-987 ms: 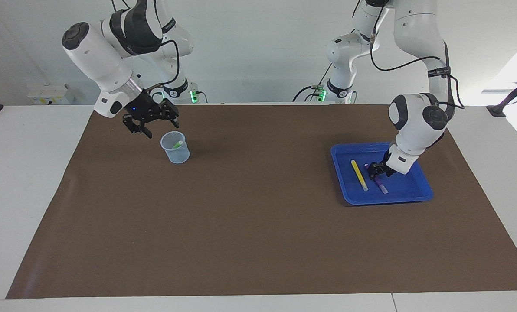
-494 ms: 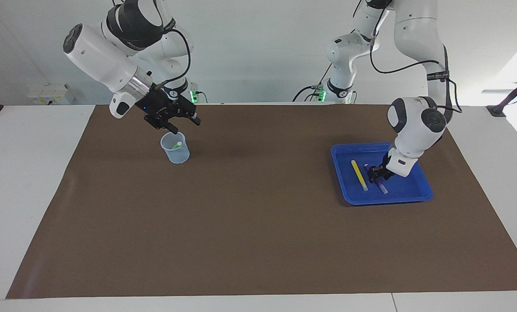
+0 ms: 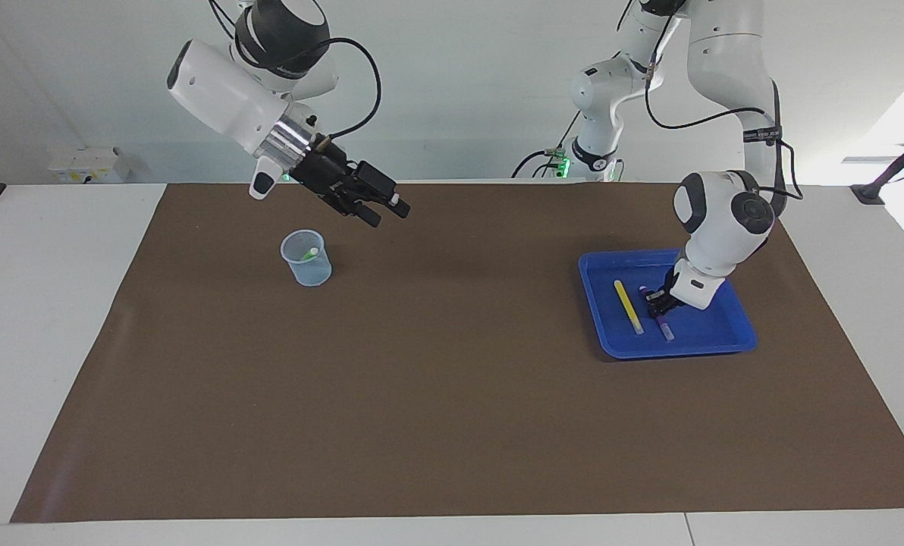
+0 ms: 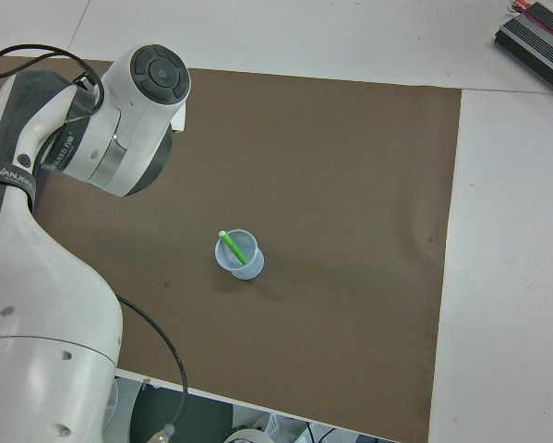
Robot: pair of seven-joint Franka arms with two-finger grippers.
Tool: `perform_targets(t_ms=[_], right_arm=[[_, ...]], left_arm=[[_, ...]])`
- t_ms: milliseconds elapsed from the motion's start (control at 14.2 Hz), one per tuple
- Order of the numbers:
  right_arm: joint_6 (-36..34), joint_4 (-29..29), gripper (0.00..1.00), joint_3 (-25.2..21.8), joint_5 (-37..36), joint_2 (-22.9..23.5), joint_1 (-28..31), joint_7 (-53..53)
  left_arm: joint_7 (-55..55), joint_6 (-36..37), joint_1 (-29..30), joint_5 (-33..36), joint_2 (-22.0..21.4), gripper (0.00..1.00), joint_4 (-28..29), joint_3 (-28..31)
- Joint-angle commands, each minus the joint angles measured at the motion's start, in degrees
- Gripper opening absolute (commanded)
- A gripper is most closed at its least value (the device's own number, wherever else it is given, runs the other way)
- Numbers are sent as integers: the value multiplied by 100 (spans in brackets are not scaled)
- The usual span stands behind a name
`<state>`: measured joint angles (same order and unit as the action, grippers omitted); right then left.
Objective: Transfer and insert pens with both arms
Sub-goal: 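Grasp the purple pen with the left gripper while the right gripper returns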
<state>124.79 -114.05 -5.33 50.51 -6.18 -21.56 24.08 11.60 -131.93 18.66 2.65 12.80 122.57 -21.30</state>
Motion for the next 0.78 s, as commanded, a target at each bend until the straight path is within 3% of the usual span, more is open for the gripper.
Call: perform_targets(t_ms=[0,141,423,705], right_arm=[[562,-152,100,-3,222,-6,-392,359],[1097,-319,100,-3,660,-50,-682,466],[1504,-417,100,-3,820,-59,-929,492],[1504,-469,100,-11,820,-50,-929,422]], left_arm=[[97,-140,50,130,-32,0,83,-14],[97,8,59,130,-6,0,-83,-14],[150,1438,-11,-54,12,0,-1022,-41],[1104,2652,-38,-1115,-93,0,-1735,-67]])
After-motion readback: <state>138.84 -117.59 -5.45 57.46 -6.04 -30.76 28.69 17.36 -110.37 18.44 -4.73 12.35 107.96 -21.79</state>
